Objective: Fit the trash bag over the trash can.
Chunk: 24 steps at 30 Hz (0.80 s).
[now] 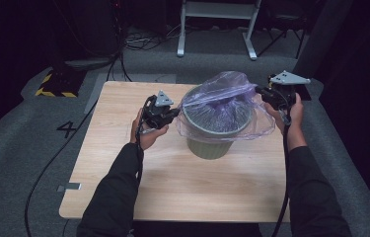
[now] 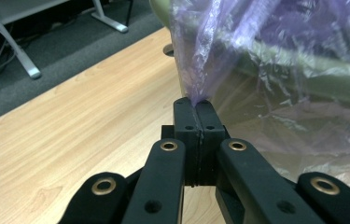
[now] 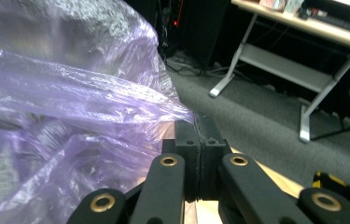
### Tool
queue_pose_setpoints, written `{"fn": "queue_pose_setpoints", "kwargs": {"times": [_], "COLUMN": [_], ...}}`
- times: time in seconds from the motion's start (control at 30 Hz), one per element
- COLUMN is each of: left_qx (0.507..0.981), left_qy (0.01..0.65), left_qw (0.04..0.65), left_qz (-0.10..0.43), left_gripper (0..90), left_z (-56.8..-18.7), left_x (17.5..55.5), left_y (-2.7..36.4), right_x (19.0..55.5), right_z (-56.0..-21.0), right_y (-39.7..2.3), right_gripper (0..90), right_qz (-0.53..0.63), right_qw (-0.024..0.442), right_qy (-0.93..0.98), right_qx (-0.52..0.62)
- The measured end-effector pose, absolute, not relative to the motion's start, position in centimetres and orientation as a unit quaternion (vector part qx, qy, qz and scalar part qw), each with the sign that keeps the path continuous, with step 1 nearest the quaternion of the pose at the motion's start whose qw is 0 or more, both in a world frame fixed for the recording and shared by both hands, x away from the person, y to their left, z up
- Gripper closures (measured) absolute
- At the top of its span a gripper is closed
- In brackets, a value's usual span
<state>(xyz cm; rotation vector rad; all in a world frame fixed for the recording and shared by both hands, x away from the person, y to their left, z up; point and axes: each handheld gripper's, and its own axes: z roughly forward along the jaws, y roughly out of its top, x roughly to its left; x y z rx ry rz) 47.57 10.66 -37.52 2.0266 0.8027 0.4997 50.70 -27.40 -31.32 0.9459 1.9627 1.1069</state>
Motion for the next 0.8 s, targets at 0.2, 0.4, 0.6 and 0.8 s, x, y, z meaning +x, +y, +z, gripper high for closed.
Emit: {"fn": "queue_pose_setpoints", "kwargs": {"times": [0.2, 0.4, 0.6, 0.8], "left_qx": [0.819, 0.822, 0.815, 0.815], "left_qy": [0.332, 0.341, 0.353, 0.358], "left_qw": [0.428, 0.416, 0.42, 0.418], "left_qz": [0.189, 0.188, 0.186, 0.182], "left_gripper": [89.5, 89.5, 89.5, 89.4], "left_z": [-38.2, -38.9, -39.3, -39.7], "left_x": [48.2, 49.0, 49.3, 49.3], "left_y": [10.9, 11.0, 12.2, 12.3], "right_x": [51.9, 52.7, 53.1, 53.1], "right_z": [-32.9, -34.1, -35.2, -36.4], "right_y": [-27.5, -27.1, -26.9, -27.0], "right_gripper": [90.0, 90.0, 90.0, 90.0], "right_qz": [0.416, 0.417, 0.424, 0.449], "right_qw": [0.32, 0.305, 0.285, 0.253], "right_qy": [0.756, 0.759, 0.759, 0.755], "right_qx": [0.39, 0.397, 0.402, 0.407]}}
